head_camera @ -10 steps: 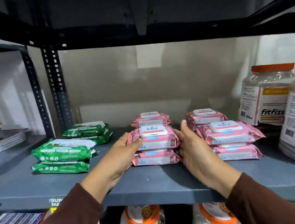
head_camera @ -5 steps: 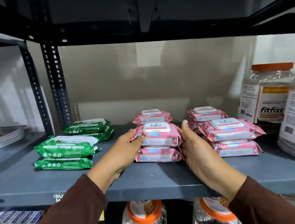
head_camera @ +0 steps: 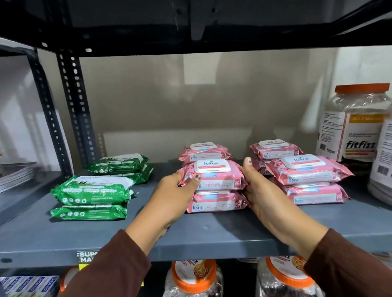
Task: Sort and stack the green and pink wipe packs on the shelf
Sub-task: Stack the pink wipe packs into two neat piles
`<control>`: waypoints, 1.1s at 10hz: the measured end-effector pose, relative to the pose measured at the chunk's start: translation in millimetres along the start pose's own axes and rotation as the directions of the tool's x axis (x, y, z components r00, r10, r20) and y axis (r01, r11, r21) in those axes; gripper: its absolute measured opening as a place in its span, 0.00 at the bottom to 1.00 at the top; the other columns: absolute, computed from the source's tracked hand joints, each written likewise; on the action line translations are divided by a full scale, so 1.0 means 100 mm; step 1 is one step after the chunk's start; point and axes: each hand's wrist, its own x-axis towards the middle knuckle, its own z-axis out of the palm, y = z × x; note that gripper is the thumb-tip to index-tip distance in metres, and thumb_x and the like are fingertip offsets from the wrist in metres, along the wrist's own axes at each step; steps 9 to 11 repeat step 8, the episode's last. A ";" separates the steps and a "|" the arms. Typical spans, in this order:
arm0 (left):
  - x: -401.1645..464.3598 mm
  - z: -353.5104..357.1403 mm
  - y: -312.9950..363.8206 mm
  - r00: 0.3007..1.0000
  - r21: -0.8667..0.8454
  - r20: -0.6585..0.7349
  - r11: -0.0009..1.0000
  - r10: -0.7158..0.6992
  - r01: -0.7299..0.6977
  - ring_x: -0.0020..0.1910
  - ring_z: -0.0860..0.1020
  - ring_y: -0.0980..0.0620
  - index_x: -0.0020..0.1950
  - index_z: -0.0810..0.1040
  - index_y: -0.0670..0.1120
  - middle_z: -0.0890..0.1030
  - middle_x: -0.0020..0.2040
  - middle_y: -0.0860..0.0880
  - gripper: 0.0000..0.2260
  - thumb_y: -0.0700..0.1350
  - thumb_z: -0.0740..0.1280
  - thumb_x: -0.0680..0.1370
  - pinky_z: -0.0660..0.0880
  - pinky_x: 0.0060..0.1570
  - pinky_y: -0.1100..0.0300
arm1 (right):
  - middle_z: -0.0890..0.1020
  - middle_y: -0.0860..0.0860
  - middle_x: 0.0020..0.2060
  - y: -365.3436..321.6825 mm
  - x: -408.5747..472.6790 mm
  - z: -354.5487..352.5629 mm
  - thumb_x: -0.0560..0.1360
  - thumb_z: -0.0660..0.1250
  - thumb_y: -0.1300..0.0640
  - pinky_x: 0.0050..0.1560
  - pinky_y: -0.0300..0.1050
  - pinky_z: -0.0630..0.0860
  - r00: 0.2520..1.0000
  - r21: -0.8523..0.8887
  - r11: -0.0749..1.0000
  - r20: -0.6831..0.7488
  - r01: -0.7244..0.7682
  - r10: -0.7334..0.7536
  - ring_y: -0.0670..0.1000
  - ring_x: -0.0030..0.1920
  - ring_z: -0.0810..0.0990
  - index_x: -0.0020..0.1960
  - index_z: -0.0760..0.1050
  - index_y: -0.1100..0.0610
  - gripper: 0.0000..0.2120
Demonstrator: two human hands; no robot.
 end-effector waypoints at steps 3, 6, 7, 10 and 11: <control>-0.27 -0.64 0.27 0.939 0.059 -0.292 0.983 0.184 -0.174 0.64 0.68 0.59 0.74 0.64 0.45 0.69 0.71 0.50 0.27 0.53 0.64 0.78 0.60 0.59 0.65 | 0.72 0.26 0.64 -0.26 -0.43 0.32 0.59 0.61 0.20 0.73 0.40 0.58 0.967 -0.093 0.974 -0.134 0.205 -0.216 0.33 0.69 0.67 0.63 0.73 0.30 0.35; -0.24 -2.06 -0.03 0.801 0.089 -0.598 0.989 -0.039 0.115 0.59 0.76 0.44 0.62 0.77 0.40 0.78 0.60 0.41 0.19 0.51 0.65 0.77 0.69 0.58 0.52 | 0.59 0.50 0.79 -0.11 0.31 1.50 0.81 0.50 0.39 0.76 0.50 0.52 0.939 0.102 0.982 0.322 -0.158 0.118 0.50 0.77 0.59 0.79 0.54 0.55 0.33; -0.19 -2.12 -0.21 0.846 -0.044 -0.492 0.977 -0.205 0.211 0.47 0.77 0.47 0.56 0.81 0.44 0.81 0.51 0.43 0.16 0.52 0.70 0.74 0.72 0.48 0.56 | 0.62 0.49 0.78 -0.01 0.44 1.76 0.80 0.51 0.37 0.72 0.44 0.58 0.918 0.081 0.973 0.358 -0.215 0.173 0.48 0.74 0.65 0.79 0.56 0.55 0.33; -0.19 -2.17 -0.28 0.839 -0.015 -0.519 0.983 -0.166 0.185 0.52 0.77 0.48 0.59 0.80 0.45 0.81 0.54 0.45 0.18 0.55 0.68 0.75 0.71 0.55 0.54 | 0.56 0.44 0.79 0.10 0.47 1.90 0.76 0.53 0.30 0.78 0.48 0.50 0.940 0.015 0.981 0.289 -0.193 0.180 0.47 0.78 0.56 0.79 0.53 0.50 0.39; -0.19 -2.17 -0.28 0.839 -0.015 -0.519 0.983 -0.166 0.185 0.52 0.77 0.48 0.59 0.80 0.45 0.81 0.54 0.45 0.18 0.55 0.68 0.75 0.71 0.55 0.54 | 0.56 0.44 0.79 0.10 0.47 1.90 0.76 0.53 0.30 0.78 0.48 0.50 0.940 0.015 0.981 0.289 -0.193 0.180 0.47 0.78 0.56 0.79 0.53 0.50 0.39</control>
